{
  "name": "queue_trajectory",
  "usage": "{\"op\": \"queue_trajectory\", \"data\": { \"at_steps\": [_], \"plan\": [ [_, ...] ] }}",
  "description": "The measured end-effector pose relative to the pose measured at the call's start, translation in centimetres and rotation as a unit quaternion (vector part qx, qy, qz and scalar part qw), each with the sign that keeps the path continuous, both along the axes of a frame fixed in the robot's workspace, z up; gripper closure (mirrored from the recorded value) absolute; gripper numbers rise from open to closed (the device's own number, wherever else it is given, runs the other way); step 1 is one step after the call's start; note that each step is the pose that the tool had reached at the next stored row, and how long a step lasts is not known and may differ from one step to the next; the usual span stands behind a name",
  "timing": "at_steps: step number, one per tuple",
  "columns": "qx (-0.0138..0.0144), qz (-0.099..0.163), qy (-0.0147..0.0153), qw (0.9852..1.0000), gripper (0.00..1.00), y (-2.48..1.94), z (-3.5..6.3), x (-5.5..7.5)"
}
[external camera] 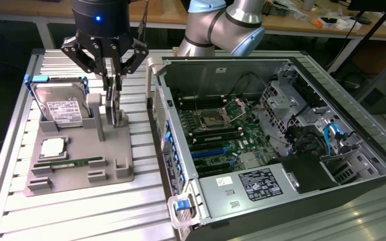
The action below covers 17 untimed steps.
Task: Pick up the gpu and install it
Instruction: 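Pick up the gpu and move the gpu toward the slot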
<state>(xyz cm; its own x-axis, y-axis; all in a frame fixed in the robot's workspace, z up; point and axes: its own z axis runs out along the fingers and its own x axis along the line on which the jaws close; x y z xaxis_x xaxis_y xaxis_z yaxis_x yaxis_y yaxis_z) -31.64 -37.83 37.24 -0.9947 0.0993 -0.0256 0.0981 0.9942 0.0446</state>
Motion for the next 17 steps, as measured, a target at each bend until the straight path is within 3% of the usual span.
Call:
{"op": "queue_trajectory", "data": {
  "at_steps": [7, 17],
  "plan": [
    [0.0001, 0.000, -0.0003, 1.0000, 0.73, 0.28, 1.19, 0.0],
    [0.0000, 0.000, -0.0004, 1.0000, 0.73, 0.68, 3.81, 0.0]
  ]
}}
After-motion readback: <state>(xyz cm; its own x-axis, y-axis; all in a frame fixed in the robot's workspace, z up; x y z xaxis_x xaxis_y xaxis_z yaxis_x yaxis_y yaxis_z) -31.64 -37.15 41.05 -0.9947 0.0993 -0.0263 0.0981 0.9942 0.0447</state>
